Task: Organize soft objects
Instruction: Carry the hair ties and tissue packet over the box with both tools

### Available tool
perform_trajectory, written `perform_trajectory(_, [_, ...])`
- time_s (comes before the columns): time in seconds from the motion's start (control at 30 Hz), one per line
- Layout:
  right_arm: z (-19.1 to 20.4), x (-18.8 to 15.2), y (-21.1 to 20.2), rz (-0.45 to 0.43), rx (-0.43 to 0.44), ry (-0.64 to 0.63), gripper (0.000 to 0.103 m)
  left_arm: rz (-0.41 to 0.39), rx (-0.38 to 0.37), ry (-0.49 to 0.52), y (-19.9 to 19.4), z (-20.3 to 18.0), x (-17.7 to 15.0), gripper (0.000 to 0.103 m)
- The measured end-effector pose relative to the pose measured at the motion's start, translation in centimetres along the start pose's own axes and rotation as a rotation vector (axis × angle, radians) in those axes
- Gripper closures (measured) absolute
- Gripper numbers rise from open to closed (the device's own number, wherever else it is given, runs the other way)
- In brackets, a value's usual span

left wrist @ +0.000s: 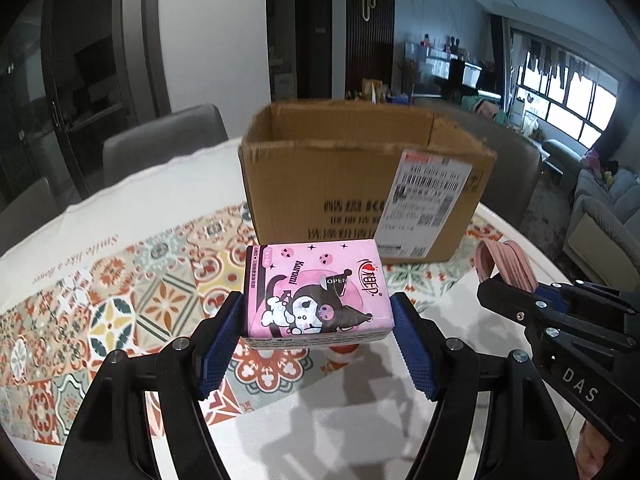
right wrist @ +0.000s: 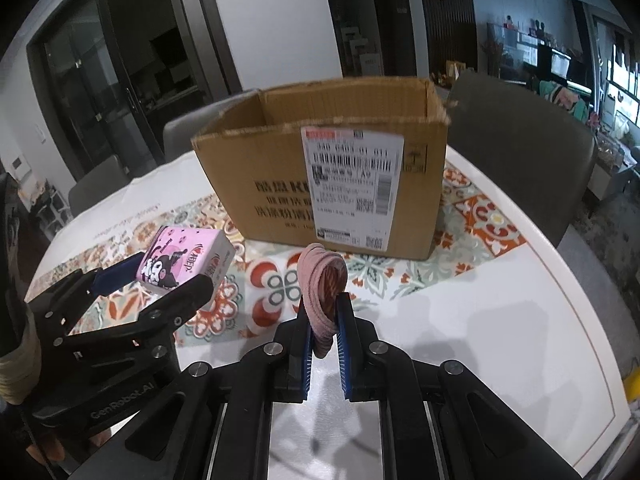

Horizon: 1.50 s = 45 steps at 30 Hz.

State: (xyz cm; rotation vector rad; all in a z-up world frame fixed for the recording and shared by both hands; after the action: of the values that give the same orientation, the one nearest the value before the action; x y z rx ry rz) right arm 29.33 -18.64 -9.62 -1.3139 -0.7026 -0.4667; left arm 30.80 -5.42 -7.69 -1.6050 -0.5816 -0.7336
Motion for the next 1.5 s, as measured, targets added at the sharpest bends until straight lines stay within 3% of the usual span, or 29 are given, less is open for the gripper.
perform_trajectory(0.53, [0.5,4.5,-5.7,-0.169,-0.017,-0.038,0.091,-0.145,-0.009,0.029,-4.9,-0.8,4.8,0.03])
perform_trajectory(0.97, [0.6,8.3,-8.0,-0.274,-0.03,-0.07,0.091,-0.259,-0.017,0.069,-7.5,-1.6,8.9,0.03])
perform_trajectory(1.5, [0.0,12.0,-9.0,-0.35,-0.049,-0.089,0.091,-0.322,-0.032,0.089,-7.3,-2.6,12.9,0.03])
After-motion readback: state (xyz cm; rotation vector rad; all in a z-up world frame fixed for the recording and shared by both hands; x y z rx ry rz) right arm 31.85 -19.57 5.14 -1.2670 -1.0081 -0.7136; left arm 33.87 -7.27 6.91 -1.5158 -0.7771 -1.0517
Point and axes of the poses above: each gripper's, at about its wrist camera, not at the fingertips, and y roughly the way its jaws point, z to its left, x to its top, the point moved 6 cm from there along y, roughly the way its jaws point, and after that the axes turned 7 degrees about -y, right-handed, at the moved point
